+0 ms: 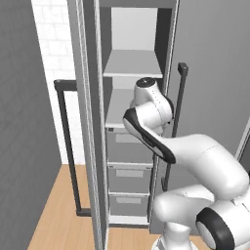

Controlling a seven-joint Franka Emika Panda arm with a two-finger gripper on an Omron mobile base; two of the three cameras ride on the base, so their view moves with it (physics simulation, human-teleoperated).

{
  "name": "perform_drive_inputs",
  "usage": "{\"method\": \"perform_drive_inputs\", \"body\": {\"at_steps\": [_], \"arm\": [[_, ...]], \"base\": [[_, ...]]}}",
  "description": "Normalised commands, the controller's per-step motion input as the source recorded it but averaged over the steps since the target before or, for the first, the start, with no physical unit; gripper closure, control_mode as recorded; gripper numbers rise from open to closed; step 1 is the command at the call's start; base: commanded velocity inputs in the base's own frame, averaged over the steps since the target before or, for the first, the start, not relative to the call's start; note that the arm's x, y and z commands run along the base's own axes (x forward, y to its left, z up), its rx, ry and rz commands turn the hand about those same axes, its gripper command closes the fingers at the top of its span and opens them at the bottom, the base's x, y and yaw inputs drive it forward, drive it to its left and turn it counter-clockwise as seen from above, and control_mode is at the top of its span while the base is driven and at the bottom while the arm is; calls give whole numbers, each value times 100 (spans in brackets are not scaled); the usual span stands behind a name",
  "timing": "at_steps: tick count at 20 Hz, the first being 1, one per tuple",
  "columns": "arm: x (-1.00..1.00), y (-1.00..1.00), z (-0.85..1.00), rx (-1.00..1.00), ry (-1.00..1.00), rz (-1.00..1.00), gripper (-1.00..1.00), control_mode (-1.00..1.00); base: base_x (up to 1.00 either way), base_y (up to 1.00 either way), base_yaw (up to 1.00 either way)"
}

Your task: Take the meat container that has the fish and place it on the second highest rack of the freezer. Then take the vegetable container that has the lime and cucumber and place it on the highest rack of the freezer.

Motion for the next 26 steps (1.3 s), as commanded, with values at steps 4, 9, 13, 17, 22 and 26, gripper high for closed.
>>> {"method": "perform_drive_inputs", "body": {"at_steps": [4, 9, 13, 17, 22, 26], "arm": [[63, -1, -40, -4, 1, -4, 100, -100], [61, -1, -37, -4, 0, -3, 100, -100], [58, -5, -30, -2, 0, -4, 100, -100], [68, -15, -27, 0, 0, -4, 100, -100], [69, -14, -31, 0, 0, 0, 100, -100], [63, 0, -41, 0, 0, 0, 100, -100]], "base": [[0, 0, 0], [0, 0, 0], [0, 0, 0], [0, 0, 0], [0, 0, 0], [0, 0, 0]]}}
